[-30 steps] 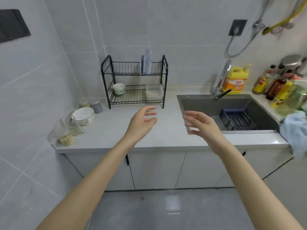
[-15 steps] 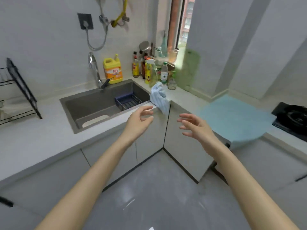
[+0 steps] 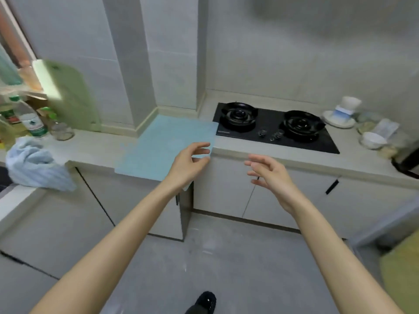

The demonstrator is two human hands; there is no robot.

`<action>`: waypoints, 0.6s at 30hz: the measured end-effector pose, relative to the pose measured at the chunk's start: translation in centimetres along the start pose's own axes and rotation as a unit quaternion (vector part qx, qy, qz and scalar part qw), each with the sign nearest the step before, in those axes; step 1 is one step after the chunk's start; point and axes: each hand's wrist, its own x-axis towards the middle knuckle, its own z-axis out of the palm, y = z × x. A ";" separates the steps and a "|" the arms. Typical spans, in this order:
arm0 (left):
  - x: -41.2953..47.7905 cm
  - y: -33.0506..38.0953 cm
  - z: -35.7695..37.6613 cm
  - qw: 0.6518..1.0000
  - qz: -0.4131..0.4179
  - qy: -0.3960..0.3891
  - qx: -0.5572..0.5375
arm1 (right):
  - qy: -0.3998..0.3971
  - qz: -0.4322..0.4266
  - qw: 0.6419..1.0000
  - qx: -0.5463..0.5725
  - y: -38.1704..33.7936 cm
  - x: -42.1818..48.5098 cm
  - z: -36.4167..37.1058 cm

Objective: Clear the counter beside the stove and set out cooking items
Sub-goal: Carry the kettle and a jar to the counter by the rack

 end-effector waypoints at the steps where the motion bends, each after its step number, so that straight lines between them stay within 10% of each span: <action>1: 1.7 0.2 1.5 1.000 0.004 -0.017 0.001 | 0.016 0.004 1.000 0.001 0.5 0.8 -1.4; 18: 27.4 7.2 27.8 0.962 0.028 -0.265 -0.051 | 0.271 0.074 0.959 0.038 4.6 13.9 -25.6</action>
